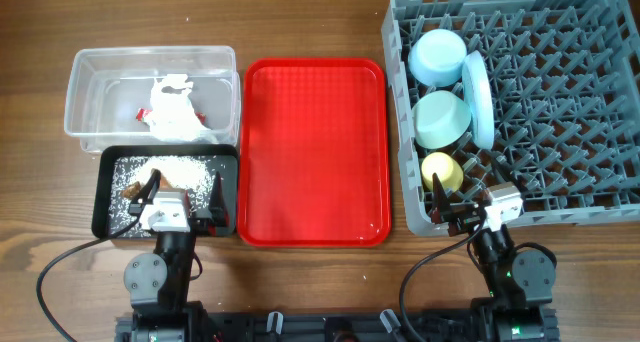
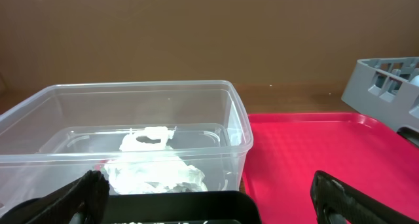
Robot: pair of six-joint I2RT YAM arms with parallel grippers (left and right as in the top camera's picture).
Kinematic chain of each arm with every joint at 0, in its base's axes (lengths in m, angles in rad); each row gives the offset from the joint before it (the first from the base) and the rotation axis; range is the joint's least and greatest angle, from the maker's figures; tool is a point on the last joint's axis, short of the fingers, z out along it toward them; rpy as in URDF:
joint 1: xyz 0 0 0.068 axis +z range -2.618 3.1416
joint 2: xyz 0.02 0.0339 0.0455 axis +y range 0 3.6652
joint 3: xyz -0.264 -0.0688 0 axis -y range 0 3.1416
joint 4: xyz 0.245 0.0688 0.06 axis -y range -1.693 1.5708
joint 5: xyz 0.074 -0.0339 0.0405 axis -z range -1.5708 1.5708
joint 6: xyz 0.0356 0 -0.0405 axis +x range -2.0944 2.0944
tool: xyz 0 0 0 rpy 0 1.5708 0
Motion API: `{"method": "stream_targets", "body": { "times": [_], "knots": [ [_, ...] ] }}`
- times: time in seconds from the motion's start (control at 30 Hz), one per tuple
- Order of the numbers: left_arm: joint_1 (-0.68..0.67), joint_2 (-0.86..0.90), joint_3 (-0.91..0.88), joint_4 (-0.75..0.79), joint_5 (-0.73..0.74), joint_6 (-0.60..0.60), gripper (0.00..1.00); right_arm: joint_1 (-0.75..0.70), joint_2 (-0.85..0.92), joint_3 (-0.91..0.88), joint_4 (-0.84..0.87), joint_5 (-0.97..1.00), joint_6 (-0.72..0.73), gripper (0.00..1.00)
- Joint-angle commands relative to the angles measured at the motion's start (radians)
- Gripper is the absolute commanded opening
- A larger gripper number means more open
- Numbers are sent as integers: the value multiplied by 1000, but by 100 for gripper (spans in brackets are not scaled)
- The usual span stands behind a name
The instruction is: Sort waste into correct bins and load items into the dishwasher rack
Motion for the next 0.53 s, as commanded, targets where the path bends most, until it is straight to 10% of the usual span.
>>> {"method": "stream_targets", "body": {
  "times": [0.0, 0.5],
  "knots": [
    [6, -11, -3, -8, 2, 12, 100, -4, -5, -1, 6, 1, 17, 100],
    [6, -11, -3, -8, 2, 12, 100, -4, -5, -1, 6, 1, 17, 100]
  ]
}}
